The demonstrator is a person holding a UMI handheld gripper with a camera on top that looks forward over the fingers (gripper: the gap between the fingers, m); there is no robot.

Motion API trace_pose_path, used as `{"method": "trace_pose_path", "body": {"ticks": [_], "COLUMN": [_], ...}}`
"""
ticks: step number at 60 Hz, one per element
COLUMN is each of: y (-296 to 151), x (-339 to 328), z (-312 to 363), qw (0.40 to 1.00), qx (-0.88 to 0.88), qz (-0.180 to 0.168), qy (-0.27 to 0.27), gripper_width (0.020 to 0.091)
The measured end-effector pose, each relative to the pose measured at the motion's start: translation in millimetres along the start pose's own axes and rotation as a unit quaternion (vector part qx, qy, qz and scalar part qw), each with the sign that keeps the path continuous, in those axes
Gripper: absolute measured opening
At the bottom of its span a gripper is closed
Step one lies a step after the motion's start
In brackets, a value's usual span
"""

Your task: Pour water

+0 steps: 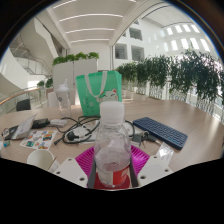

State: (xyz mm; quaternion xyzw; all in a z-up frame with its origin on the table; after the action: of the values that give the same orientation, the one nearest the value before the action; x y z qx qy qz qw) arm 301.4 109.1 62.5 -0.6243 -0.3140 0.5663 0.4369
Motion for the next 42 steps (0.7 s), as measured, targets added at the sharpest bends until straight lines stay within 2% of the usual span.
{"method": "trace_pose_path", "body": {"ticks": [7, 14, 16, 20, 27, 42], "y": [0, 5, 9, 16, 35, 36], "x": [0, -4, -7, -20, -50, -210], "z": [-1, -2, -3, -6, -9, 53], "qw": [1.0, 1.0, 0.999, 0.998, 0.996, 0.993], "qx": [0.004, 0.003, 0.005, 0.008, 0.024, 0.026], "qz": [0.005, 0.025, 0.042, 0.062, 0.081, 0.107], "qy": [-0.003, 0.0, 0.005, 0.009, 0.017, 0.042], "gripper_width": [0.0503, 0.0568, 0.0637, 0.0849, 0.0841, 0.0838]}}
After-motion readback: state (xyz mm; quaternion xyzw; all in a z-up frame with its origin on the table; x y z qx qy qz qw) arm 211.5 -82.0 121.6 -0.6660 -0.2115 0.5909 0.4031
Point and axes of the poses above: the point between the fingertips, and its own axes, seen from behind it with the camera up: z to the left, y down, x forward, the way the camera looks, the point moved 4 cm from there along -x, backward, against the way the camera looks, and after that the axes turned 6 degrees about z, right-handed, at the moved point
